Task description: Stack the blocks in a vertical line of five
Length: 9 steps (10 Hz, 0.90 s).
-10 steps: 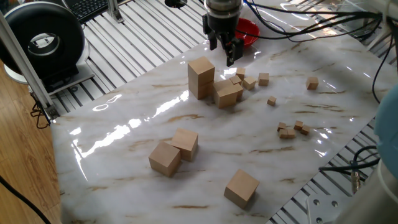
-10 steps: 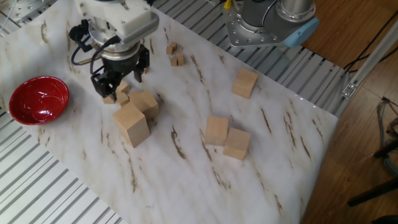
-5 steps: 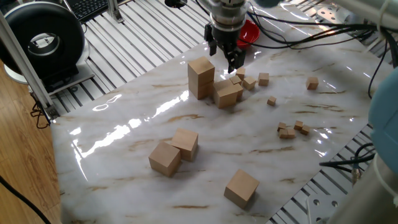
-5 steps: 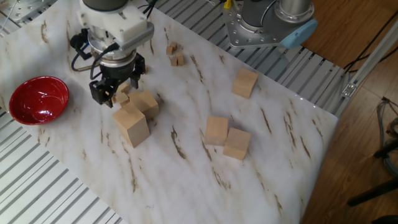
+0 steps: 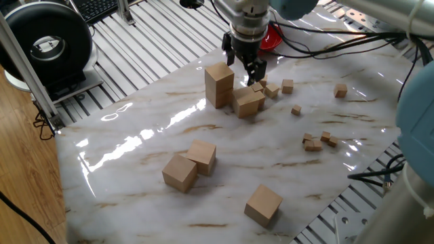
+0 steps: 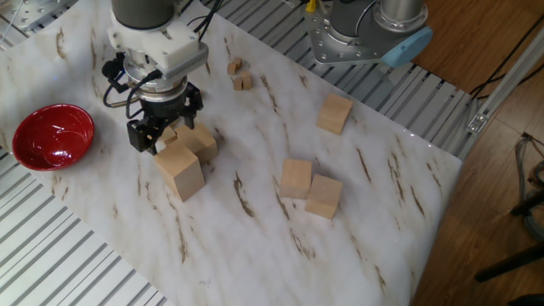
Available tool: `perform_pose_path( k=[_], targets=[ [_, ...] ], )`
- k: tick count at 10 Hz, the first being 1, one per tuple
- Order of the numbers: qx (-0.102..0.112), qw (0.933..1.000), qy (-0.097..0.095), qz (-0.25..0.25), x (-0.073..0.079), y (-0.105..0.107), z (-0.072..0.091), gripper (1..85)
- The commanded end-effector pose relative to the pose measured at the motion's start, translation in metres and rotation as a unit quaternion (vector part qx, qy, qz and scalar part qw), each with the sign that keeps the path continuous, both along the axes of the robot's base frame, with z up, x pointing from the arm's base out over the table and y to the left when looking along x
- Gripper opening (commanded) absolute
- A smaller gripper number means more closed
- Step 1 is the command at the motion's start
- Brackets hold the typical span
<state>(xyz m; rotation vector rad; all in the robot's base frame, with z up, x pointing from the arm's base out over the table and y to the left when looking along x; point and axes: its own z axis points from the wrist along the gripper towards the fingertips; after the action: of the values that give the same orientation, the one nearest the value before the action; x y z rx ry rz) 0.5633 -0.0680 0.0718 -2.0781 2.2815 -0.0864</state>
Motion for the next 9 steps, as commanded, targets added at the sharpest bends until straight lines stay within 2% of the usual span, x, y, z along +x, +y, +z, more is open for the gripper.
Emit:
perform_pose_path(
  k=[1,5,6,7,9],
  targets=[
    [0.033,0.9982,0.024,-0.044,-0.014,0.012,-0.004,85.0],
    [0.027,0.9986,0.016,-0.041,-0.012,0.006,-0.016,85.0],
    [0.03,0.998,0.024,-0.05,-0.017,0.007,-0.021,85.0],
    [0.041,0.9967,0.031,-0.062,-0.023,0.012,-0.024,85.0],
    [0.052,0.9957,0.033,-0.069,-0.034,0.013,-0.026,84.3]
  ],
)
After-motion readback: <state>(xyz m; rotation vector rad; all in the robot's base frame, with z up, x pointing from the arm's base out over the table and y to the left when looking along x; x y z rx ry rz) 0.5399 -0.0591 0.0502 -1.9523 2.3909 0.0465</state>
